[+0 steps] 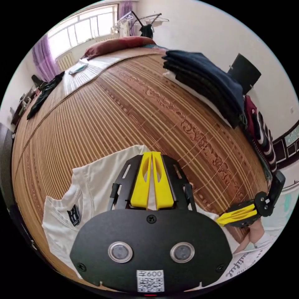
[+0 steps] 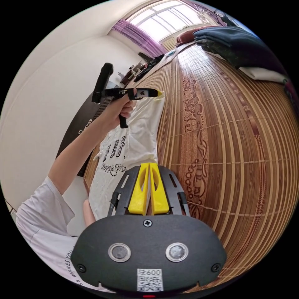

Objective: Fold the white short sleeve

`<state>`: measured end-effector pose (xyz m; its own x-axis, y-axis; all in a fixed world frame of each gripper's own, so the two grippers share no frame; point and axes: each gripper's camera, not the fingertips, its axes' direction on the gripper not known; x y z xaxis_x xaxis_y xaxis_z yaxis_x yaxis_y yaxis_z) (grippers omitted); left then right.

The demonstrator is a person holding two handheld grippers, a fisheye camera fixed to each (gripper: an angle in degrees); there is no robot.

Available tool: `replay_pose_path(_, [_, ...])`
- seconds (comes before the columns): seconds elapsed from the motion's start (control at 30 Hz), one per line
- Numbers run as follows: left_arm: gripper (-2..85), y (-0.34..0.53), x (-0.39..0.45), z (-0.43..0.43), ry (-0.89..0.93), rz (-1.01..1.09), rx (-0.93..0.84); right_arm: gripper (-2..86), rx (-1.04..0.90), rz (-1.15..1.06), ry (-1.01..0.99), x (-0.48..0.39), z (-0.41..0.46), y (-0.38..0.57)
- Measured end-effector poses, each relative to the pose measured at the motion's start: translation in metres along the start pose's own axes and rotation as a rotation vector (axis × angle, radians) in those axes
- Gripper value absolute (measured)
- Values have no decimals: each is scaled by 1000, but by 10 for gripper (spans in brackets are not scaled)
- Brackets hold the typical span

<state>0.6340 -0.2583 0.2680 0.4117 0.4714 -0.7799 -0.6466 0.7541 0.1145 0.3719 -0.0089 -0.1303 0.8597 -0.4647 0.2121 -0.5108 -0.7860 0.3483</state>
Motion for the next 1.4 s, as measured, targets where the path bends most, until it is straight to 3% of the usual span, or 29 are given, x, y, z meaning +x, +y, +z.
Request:
replay_pose_path(0.1, [2, 34, 4, -39, 70, 33, 113, -8, 14, 7, -6, 2, -5, 1])
replay_pose_path(0.27, [6, 107, 35, -61, 180, 232, -79, -8, 13, 9, -4, 2, -7, 1])
replay_pose_path(0.43, [6, 167, 33, -36, 39, 367, -199, -8, 21, 15, -7, 3, -11, 3])
replay_pose_path(0.63, [2, 182, -9, -68, 94, 253, -12, -8, 57, 43, -10, 5, -18, 7])
replay_pose_path(0.77, [2, 176, -14, -55, 201, 261, -51, -8, 70, 40, -3, 3, -22, 10])
replay_pose_path(1.03, [7, 185, -53, -8, 231, 125, -31, -8, 154, 102, 3, 4, -31, 11])
replay_pose_path(1.17, [8, 194, -74, -3, 262, 94, 9, -9, 28, 40, 0, -7, -11, -2])
replay_pose_path(1.4, [7, 199, -102, 1, 273, 55, -17, -9, 25, 38, 79, -19, -11, 2])
